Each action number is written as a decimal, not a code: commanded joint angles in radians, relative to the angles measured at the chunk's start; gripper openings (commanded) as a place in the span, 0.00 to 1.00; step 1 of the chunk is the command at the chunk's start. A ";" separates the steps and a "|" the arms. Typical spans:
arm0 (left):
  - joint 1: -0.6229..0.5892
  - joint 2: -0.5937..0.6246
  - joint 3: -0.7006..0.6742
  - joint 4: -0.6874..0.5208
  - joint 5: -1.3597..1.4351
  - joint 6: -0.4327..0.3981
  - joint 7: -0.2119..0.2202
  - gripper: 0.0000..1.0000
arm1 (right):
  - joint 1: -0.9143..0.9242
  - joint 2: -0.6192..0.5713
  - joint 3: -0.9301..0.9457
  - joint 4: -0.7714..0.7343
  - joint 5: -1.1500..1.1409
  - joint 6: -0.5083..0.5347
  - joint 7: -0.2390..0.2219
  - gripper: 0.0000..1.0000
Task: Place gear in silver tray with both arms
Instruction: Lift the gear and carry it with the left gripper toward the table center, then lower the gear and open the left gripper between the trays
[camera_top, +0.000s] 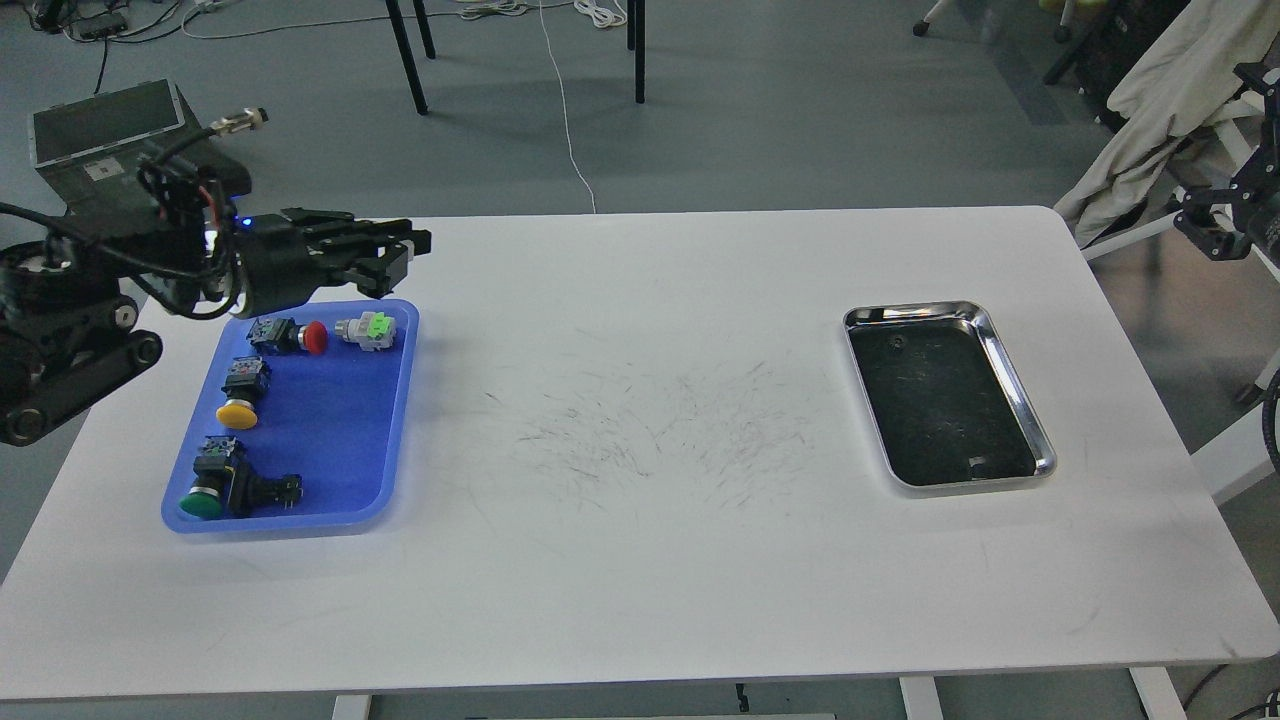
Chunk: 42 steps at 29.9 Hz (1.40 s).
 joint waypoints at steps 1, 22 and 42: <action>-0.049 -0.115 0.001 0.012 0.059 -0.039 0.000 0.04 | 0.002 0.000 0.002 0.000 -0.003 -0.003 0.000 0.96; -0.042 -0.721 0.121 0.454 0.137 -0.051 0.000 0.03 | 0.002 -0.005 -0.001 -0.006 -0.035 -0.009 -0.005 0.96; 0.044 -0.721 0.138 0.346 0.149 -0.015 0.000 0.03 | 0.010 -0.004 -0.001 -0.011 -0.064 -0.009 -0.008 0.96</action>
